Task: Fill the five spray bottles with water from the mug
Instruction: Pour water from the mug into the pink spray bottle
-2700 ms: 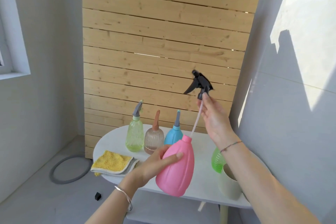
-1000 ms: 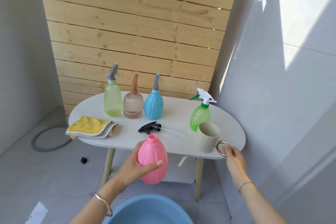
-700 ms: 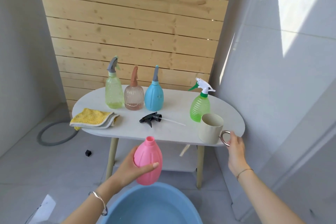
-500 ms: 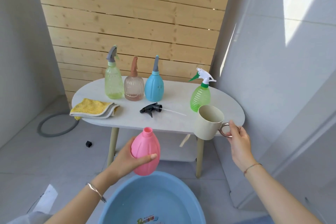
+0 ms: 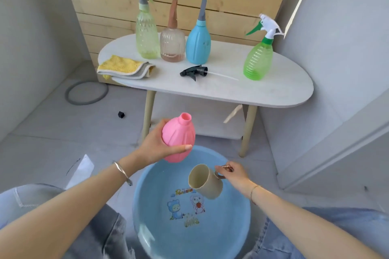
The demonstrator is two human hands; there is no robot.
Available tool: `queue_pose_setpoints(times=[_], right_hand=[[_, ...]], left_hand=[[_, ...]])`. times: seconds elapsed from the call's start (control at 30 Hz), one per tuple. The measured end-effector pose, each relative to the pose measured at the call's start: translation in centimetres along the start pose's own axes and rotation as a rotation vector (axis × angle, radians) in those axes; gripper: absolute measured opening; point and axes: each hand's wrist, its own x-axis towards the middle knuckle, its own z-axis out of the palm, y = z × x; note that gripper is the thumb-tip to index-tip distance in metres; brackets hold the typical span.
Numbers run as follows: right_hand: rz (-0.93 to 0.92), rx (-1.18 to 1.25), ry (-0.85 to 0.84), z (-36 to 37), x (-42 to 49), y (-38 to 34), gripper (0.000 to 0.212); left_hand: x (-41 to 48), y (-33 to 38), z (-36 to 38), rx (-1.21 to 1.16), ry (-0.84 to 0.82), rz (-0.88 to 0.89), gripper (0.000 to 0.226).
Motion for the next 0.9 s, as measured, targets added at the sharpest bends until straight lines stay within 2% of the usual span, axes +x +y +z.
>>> queue_pose_setpoints(times=[0.1,0.27,0.43,0.77,0.9], right_hand=[[0.029,-0.078,0.06,2.0,0.0,2.2,0.042],[0.061,-0.237,0.057,3.9,-0.2,6.2,0.042],[0.062,-0.324,0.06,4.7,0.1,8.4,0.039],[0.045,-0.345,0.044,7.1,0.5,9.9,0.041],[0.063,-0.311,0.023,7.4,0.6,9.9,0.038]], left_hand=[[-0.8,-1.2,0.2,0.039,-0.015,-0.011,0.078],[-2.5,-3.1,0.0,0.056,-0.08,-0.046,0.098],[-3.0,-4.2,-0.3,0.079,-0.086,-0.05,0.096],[-2.7,-3.9,-0.6,0.065,-0.081,-0.052,0.088],[-2.6,-3.7,-0.6,0.076,-0.084,-0.055,0.092]])
